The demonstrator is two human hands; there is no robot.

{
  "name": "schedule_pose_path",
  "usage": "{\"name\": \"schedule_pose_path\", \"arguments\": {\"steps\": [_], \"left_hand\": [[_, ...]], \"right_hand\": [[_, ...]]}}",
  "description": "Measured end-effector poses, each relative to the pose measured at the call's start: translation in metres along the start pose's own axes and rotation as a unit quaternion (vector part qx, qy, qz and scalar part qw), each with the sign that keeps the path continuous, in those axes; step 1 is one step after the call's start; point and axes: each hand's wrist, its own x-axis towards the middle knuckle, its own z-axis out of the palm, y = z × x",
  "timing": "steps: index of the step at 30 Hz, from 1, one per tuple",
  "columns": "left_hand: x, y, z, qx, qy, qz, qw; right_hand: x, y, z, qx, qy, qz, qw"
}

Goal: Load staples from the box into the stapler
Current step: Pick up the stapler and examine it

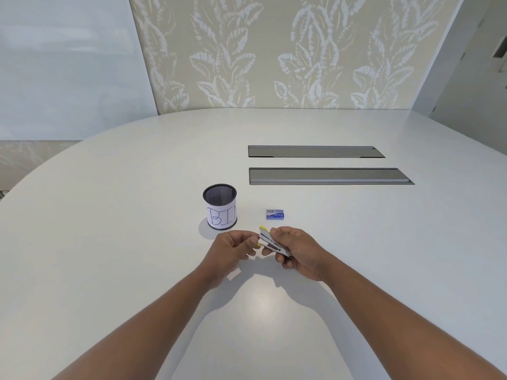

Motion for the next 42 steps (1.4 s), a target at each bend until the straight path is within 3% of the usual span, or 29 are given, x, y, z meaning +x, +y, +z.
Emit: {"name": "schedule_pose_path", "arguments": {"steps": [7,17,25,32,42], "left_hand": [[-0.003,-0.002,-0.005,-0.016,0.013,-0.010,1.000],[-0.002,-0.005,-0.009,-0.049,-0.010,-0.010,0.999],[0.004,-0.003,-0.010,-0.132,-0.010,-0.080,0.988],[0.003,-0.004,-0.011,0.007,-0.038,-0.037,0.999],[0.001,-0.005,-0.009,-0.025,-0.044,-0.022,0.998]], "right_hand": [[-0.005,-0.001,-0.007,-0.012,0.003,0.025,1.000],[-0.006,0.008,-0.019,-0.052,-0.001,-0.026,0.998],[-0.003,0.012,-0.022,-0.094,0.032,-0.054,0.994],[-0.005,0.015,-0.018,-0.120,0.056,-0.076,0.988],[-0.008,0.019,-0.011,-0.266,0.057,-0.100,0.957]]}}
